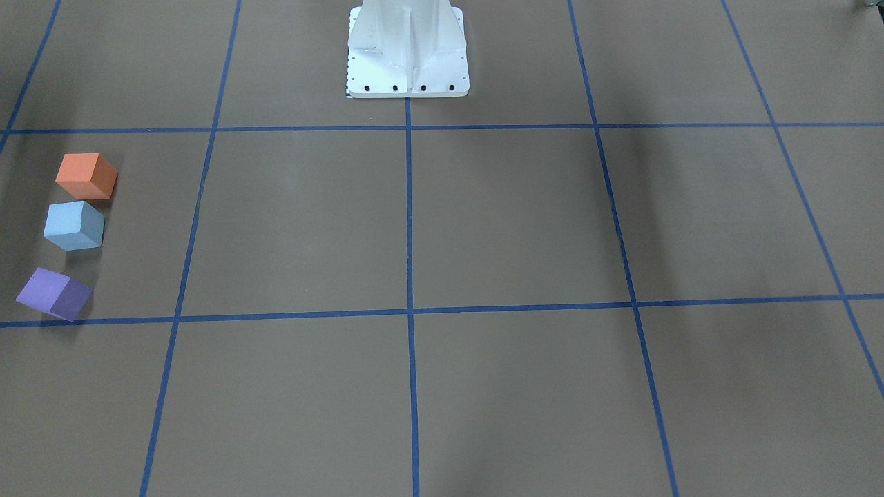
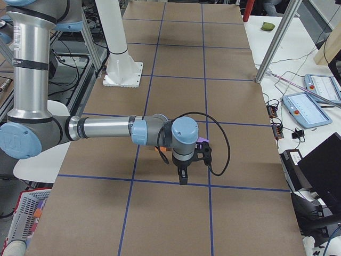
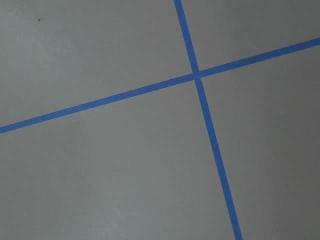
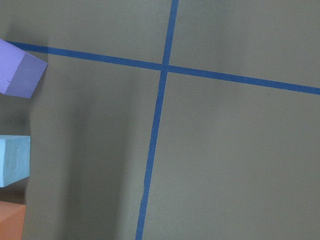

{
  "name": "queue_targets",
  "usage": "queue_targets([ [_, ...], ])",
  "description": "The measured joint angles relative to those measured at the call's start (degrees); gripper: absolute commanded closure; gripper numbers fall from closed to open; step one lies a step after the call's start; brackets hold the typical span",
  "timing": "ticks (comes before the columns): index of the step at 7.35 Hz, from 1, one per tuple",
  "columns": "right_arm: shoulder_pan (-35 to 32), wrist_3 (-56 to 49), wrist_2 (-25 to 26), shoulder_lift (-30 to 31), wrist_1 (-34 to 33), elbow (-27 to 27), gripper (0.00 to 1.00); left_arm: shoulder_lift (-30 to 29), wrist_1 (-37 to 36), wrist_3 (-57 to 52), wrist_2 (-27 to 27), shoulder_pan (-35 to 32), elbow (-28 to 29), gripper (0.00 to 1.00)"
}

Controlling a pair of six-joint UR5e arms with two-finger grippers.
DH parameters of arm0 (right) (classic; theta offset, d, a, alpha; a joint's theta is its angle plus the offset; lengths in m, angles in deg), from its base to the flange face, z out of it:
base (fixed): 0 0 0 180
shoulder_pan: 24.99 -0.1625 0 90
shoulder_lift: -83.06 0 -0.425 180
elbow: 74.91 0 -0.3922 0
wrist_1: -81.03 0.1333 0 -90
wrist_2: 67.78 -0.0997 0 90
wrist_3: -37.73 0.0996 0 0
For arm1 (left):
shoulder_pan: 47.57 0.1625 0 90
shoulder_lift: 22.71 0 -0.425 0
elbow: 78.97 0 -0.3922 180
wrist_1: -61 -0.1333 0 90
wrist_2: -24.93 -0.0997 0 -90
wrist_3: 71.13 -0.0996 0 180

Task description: Place blue block between orange and purple blocks

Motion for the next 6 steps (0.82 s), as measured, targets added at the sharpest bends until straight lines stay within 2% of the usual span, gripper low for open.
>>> queue_targets([
  [2,-0.1,-0.2,0.0,-0.2,-4.4,1.8,0.0,-0.2,-1.3,-0.1,0.1,-0.1,-0.2,0.0],
  [6,-0.1,0.1,0.0,0.0,-0.3,-2.4,0.0,0.4,-1.7,-0.2,3.2,-1.0,-1.5,0.0],
])
